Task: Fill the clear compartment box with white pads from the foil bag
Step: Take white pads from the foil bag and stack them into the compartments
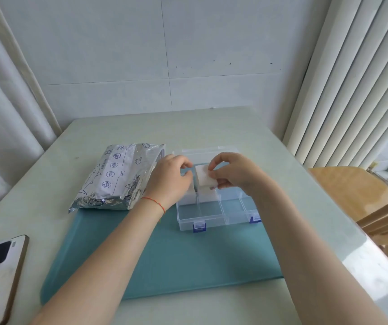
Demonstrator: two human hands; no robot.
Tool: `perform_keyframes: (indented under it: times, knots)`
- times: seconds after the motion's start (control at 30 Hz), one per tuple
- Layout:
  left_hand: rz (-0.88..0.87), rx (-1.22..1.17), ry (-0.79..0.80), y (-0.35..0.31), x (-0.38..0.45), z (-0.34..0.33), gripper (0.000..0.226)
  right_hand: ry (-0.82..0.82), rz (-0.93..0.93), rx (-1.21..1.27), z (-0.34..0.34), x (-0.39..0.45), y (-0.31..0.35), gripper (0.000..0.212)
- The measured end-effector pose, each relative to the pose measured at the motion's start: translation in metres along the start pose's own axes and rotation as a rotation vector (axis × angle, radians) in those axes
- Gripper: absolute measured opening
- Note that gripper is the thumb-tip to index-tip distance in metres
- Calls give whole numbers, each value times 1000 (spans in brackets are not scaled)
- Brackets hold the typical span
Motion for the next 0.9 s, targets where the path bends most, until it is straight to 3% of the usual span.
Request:
perform_keyframes:
  times: [0.27, 0.6, 0.77, 0.9]
  knots:
    - [-32, 62, 111, 2, -3, -9, 20, -7, 11, -277, -5, -2, 2, 11]
    - [-62, 151, 200, 0, -4, -14, 17, -43, 159, -656, -6, -11, 11, 17]
    - [-87, 205, 206, -6, 0, -14, 7, -62, 228, -631, -6, -6, 15, 11]
    - [-131, 303, 260, -8, 1, -20, 11, 20, 263, -703, -11, -13, 17, 20]
Point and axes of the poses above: each hand's wrist, its own x-axis towards the middle knuckle, its own z-axis out of the back of the hand, y = z × x, the point moved 7 cm from there along x, towards the middle knuckle, and after that the axes turned 11 degrees about -y, right-handed, at the moved point
